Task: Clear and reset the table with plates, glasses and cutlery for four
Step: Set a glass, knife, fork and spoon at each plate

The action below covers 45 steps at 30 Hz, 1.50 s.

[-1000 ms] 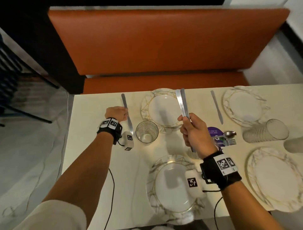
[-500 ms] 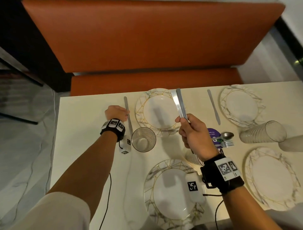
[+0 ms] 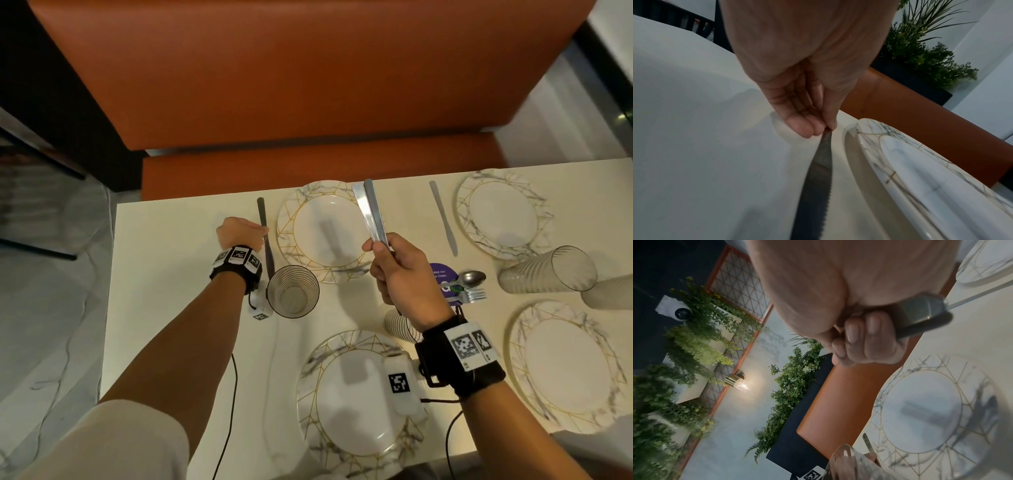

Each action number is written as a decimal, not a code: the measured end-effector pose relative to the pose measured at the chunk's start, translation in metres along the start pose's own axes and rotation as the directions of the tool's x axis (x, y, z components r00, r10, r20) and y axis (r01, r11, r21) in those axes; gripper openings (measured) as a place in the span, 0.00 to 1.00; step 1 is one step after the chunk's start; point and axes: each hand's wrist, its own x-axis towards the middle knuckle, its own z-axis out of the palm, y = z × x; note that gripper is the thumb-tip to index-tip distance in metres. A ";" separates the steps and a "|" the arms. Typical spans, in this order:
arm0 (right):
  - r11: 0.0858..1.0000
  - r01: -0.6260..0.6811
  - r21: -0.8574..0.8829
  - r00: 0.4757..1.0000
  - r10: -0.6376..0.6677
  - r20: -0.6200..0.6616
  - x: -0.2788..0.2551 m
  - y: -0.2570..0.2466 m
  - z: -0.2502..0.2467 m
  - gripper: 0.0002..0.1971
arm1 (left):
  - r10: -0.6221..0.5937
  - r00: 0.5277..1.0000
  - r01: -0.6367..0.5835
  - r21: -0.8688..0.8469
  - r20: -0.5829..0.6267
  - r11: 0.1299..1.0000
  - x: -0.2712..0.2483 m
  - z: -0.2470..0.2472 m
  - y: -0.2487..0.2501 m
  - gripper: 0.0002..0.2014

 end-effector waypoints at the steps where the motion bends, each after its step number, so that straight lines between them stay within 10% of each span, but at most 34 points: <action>1: 1.000 0.001 -0.004 1.000 -0.001 0.002 0.000 0.000 0.000 0.11 | 0.002 1.000 -0.002 0.003 -0.003 1.000 -0.001 0.000 0.000 0.09; 16: 0.999 0.016 0.050 1.000 -0.015 -0.024 -0.008 -0.001 -0.016 0.11 | 0.044 0.999 -0.044 0.074 -0.005 0.996 -0.012 -0.043 0.025 0.15; 23: 0.993 0.074 0.090 0.996 -0.077 0.036 -0.028 -0.007 -0.037 0.09 | 0.335 0.934 -0.325 0.095 -0.124 0.941 -0.094 -0.106 0.101 0.12; 29: 0.981 0.113 0.156 0.981 -0.135 0.138 -0.057 0.004 -0.074 0.09 | 0.547 0.836 -0.548 -0.005 0.047 0.837 -0.223 -0.083 0.148 0.10; 35: 0.957 0.033 0.288 0.954 -0.116 0.277 -0.088 0.029 -0.142 0.12 | 0.471 0.716 -0.366 -0.298 0.515 0.882 -0.343 0.026 0.152 0.20; 45: 0.987 0.112 0.115 0.959 -0.138 0.246 -0.104 0.066 -0.270 0.11 | 0.327 0.853 0.058 -0.695 0.407 0.716 -0.395 0.109 0.110 0.20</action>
